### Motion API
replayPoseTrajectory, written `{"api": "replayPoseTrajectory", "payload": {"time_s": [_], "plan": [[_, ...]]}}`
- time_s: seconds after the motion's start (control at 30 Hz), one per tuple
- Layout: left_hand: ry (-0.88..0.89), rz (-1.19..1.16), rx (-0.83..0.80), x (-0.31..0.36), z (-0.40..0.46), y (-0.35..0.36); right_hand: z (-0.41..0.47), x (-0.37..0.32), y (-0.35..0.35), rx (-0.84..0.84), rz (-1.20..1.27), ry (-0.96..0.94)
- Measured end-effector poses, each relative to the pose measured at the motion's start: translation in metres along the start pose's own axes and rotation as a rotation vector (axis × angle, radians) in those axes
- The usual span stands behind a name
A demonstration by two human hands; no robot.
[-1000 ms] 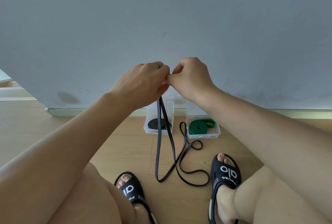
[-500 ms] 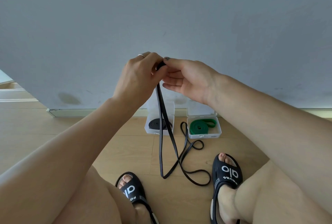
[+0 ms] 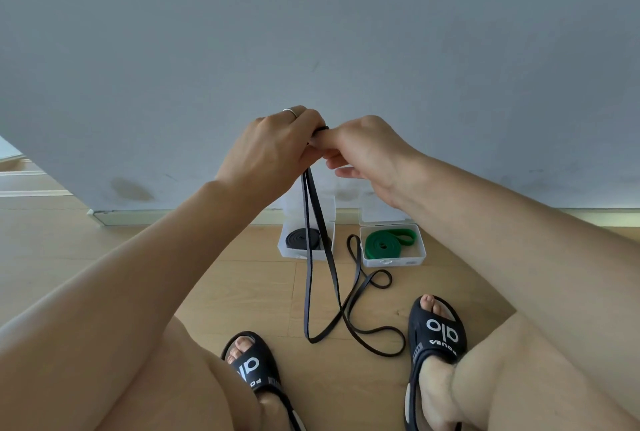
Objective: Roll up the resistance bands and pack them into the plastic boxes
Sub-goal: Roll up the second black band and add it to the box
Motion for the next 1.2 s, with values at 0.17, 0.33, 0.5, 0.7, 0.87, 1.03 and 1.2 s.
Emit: {"api": "replayPoseTrajectory", "payload": {"time_s": [0.17, 0.33, 0.5, 0.7, 0.87, 1.03, 1.2], "plan": [[-0.152, -0.138, 0.081, 0.000, 0.001, 0.003, -0.001, -0.001, 0.001, -0.060, 0.129, 0.057], [-0.242, -0.262, 0.091, 0.004, -0.001, 0.000, -0.002, -0.002, -0.005, -0.142, 0.239, 0.046], [-0.171, -0.209, 0.055, 0.001, -0.001, -0.001, -0.002, -0.001, -0.008, -0.169, 0.091, 0.025], [-0.042, -0.125, -0.036, 0.003, -0.001, 0.001, -0.005, -0.004, -0.008, 0.066, -0.083, -0.075], [-0.058, -0.158, -0.002, 0.001, 0.000, 0.000, -0.002, -0.005, -0.009, 0.118, -0.004, -0.072], [-0.247, -0.255, 0.088, 0.002, -0.001, -0.003, -0.001, -0.004, -0.013, -0.047, 0.280, 0.057], [-0.343, -0.328, 0.023, -0.001, -0.003, -0.005, -0.004, -0.002, -0.011, -0.148, 0.413, 0.148]]}}
Point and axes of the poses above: each hand's wrist, its own z-axis towards the middle knuckle, its own y-axis out of the palm, x = y × z, the point moved 2 cm from there along z, towards the middle knuckle, and after that the axes turned 2 degrees about z, right-handed, at the moved point
